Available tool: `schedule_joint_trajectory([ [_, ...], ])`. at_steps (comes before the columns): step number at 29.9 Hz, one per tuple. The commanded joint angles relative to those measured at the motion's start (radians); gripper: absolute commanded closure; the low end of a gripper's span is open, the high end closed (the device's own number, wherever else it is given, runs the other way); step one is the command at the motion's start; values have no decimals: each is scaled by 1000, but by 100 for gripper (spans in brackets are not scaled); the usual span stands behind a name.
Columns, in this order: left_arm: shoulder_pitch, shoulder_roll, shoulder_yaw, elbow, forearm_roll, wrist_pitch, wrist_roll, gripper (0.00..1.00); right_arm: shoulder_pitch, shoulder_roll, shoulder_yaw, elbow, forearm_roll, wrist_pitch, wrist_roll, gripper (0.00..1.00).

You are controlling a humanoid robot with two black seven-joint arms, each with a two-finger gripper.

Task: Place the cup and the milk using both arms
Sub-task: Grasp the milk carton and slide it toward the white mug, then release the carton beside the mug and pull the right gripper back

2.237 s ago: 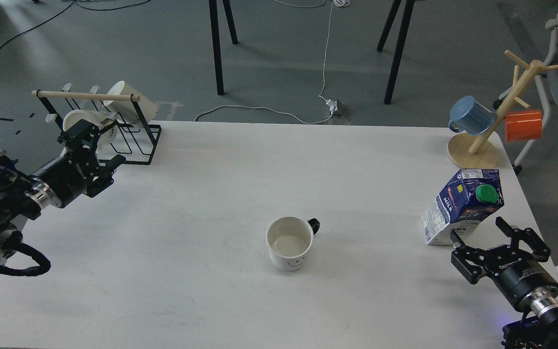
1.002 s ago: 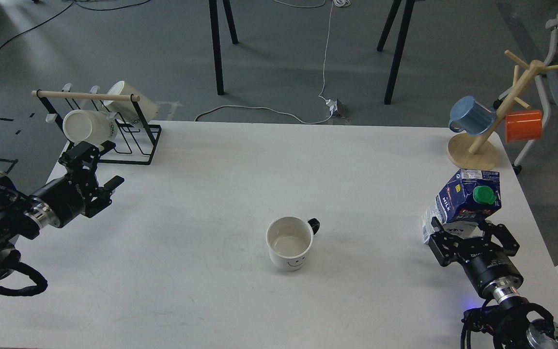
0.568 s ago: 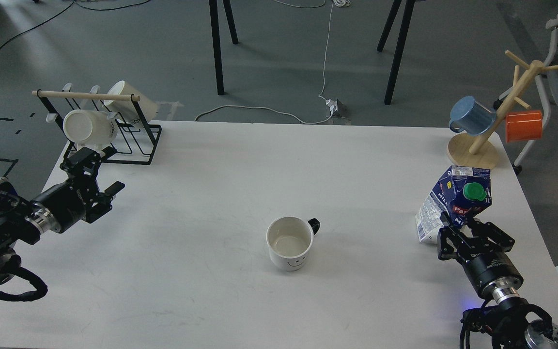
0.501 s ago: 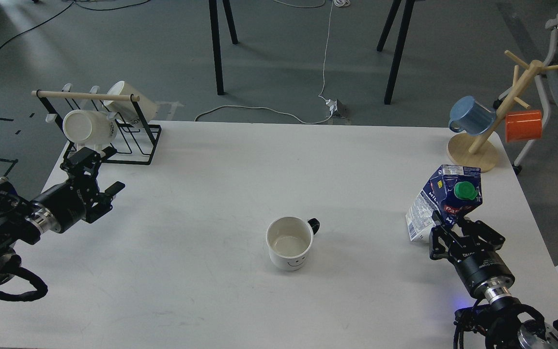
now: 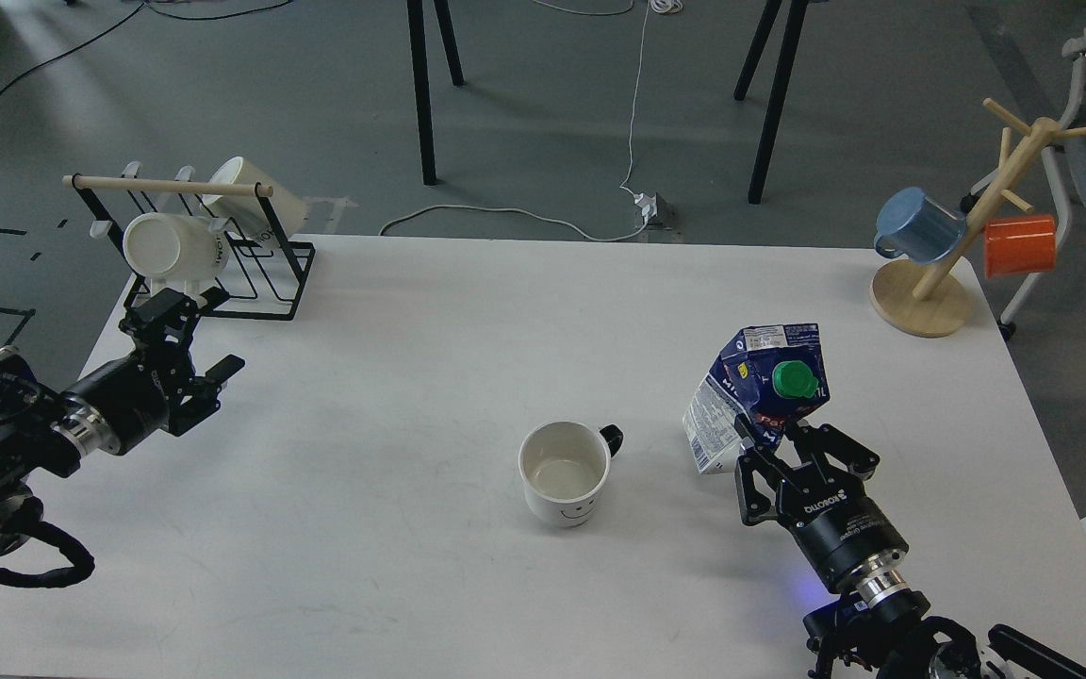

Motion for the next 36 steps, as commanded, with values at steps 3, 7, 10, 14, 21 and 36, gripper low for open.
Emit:
schedule_joint_trajectory([
  [3, 0, 0, 0, 0, 0, 0, 0, 1, -12, 26, -11, -12, -38, 0, 0, 61],
  [7, 0, 1, 0, 0, 0, 0, 0, 1, -17, 43, -11, -28, -73, 0, 0, 61],
  [10, 0, 1, 0, 0, 0, 0, 0, 1, -18, 43, -9, -29, -75, 0, 0, 56],
  [14, 0, 1, 0, 0, 0, 0, 0, 1, -21, 43, -9, -28, -75, 0, -2, 39],
  [21, 0, 0, 0, 0, 0, 0, 0, 1, -23, 40, -9, -26, -76, 0, -3, 21],
  [36, -2, 0, -2, 0, 0, 0, 0, 1, -225, -236, 11, 129, -102, 0, -3, 1],
])
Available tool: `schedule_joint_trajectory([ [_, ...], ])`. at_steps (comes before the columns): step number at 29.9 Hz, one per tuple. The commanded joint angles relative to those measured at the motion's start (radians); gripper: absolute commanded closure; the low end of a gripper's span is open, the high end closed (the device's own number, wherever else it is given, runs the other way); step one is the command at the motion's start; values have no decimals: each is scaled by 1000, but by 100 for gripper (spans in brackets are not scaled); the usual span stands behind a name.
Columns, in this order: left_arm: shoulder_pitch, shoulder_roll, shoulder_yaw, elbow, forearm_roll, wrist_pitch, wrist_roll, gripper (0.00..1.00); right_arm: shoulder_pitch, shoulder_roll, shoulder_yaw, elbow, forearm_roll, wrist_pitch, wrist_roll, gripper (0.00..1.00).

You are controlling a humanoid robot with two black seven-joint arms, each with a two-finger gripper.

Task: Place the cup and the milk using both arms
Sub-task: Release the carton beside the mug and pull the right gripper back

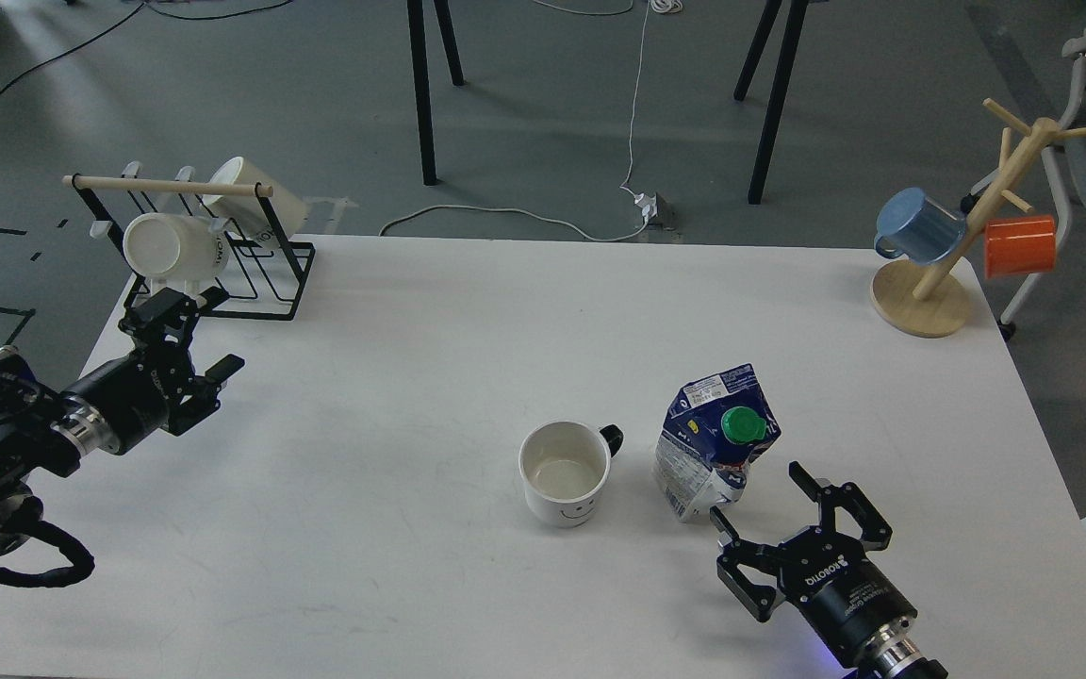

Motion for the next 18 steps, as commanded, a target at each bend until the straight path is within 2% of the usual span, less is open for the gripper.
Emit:
schedule_joint_trajectory([
  [1, 0, 0, 0, 0, 0, 0, 0, 1, -59, -130, 9, 22, -1, 0, 6, 1],
  [5, 0, -5, -3, 0, 0, 0, 0, 1, -76, -263, 92, 8, 5, 0, 18, 1],
  [8, -5, -26, -3, 0, 0, 0, 0, 1, -74, -355, 233, -9, 7, 0, 47, 1],
  [11, -5, -25, -6, 0, 0, 0, 0, 1, -41, -392, 383, -47, 4, 0, 47, 1],
  [14, -7, -20, -11, 0, 0, 0, 0, 1, 120, -433, 398, -95, 1, 0, 46, 1],
  [18, -17, -11, -29, -8, -2, 0, 0, 1, 379, -464, 255, -187, -1, 0, 46, 1],
])
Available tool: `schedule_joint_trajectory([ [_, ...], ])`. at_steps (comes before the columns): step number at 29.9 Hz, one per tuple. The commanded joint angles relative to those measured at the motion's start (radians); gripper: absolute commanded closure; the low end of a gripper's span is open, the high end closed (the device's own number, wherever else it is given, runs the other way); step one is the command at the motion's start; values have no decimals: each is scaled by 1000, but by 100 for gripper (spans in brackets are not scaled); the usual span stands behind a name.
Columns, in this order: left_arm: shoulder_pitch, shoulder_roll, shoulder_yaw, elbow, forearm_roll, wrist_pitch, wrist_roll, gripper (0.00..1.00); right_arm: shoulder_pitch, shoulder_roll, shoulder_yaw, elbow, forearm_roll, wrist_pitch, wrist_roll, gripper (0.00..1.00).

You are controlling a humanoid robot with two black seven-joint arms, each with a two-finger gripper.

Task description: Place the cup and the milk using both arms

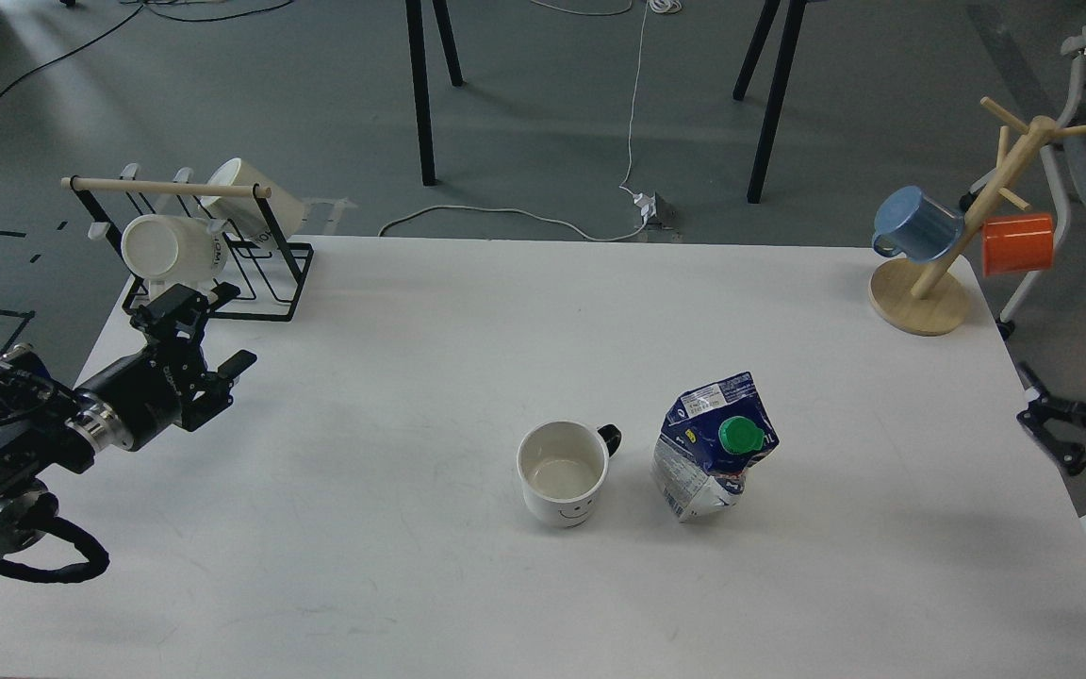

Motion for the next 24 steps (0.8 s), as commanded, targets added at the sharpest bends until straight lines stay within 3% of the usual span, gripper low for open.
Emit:
schedule_joint_trajectory([
  [1, -10, 8, -29, -5, 0, 0, 0, 1, 269, -9, -157, -111, -9, 0, -2, 1],
  [5, -60, 43, -42, -6, -3, 0, 0, 1, 527, 77, -362, -263, -23, 0, -2, 1],
  [8, -106, 56, -45, -6, -7, 0, 0, 1, 616, 126, -433, -341, -23, 0, -2, 1],
  [24, -134, 50, -62, -6, -7, 0, 0, 1, 610, 206, -450, -386, -82, 0, -2, 1],
])
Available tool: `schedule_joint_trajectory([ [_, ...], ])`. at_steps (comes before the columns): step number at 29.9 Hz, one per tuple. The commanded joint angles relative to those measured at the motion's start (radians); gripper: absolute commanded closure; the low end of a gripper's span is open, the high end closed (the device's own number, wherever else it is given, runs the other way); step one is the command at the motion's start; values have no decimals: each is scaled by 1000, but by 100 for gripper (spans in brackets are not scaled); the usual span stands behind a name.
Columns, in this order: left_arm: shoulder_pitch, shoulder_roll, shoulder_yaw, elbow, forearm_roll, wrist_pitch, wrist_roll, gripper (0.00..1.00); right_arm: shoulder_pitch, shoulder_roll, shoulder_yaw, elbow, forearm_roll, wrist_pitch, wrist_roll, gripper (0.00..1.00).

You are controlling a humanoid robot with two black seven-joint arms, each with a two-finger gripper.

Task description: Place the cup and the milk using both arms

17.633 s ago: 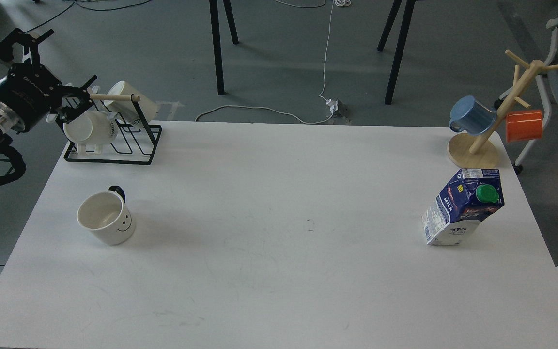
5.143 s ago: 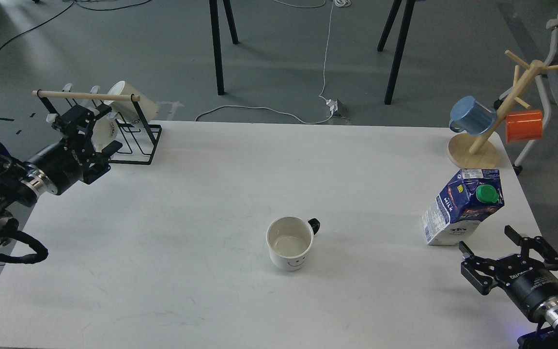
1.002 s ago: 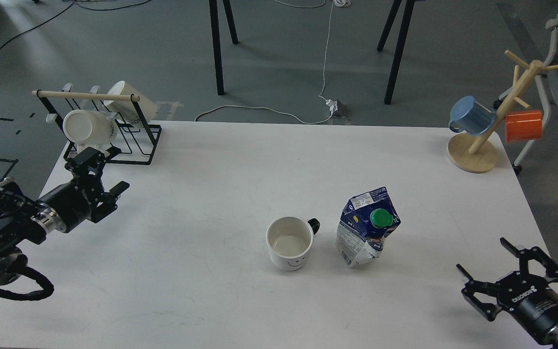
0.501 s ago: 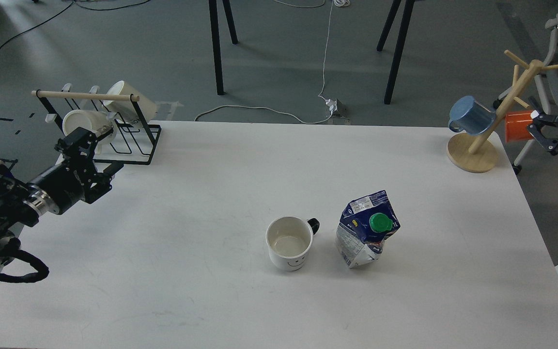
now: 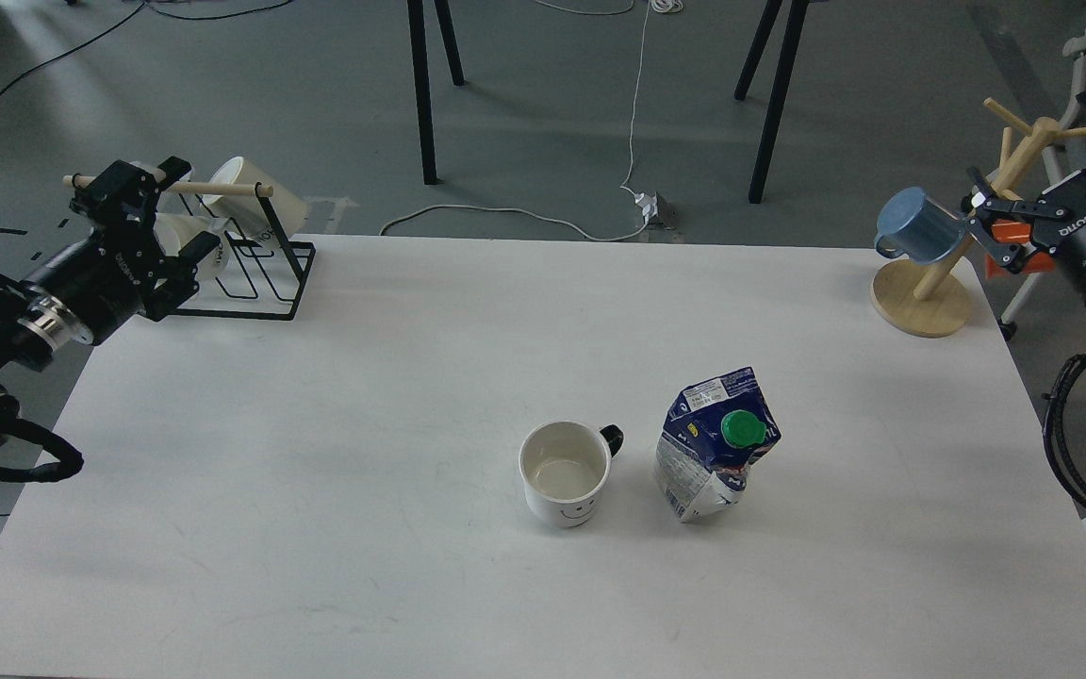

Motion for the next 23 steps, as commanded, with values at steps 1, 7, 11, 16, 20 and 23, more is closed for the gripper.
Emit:
schedule_joint_trajectory([
  [1, 6, -1, 2, 0, 1, 0, 0, 1, -5, 25, 0, 4, -37, 0, 0, 1],
  [7, 6, -4, 3, 0, 1, 0, 0, 1, -7, 53, -42, 24, -75, 0, 0, 1],
  [11, 7, -4, 5, 0, 1, 0, 0, 1, -8, 58, -57, 31, -80, 0, 0, 1],
  [16, 12, -4, 9, 0, 1, 0, 0, 1, -8, 59, -56, 30, -80, 0, 0, 1],
  [20, 13, -5, 9, 0, 1, 0, 0, 1, -8, 59, -54, 24, -80, 0, 0, 1],
  [23, 13, -5, 9, 0, 1, 0, 0, 1, -8, 61, -54, 24, -80, 0, 2, 1],
])
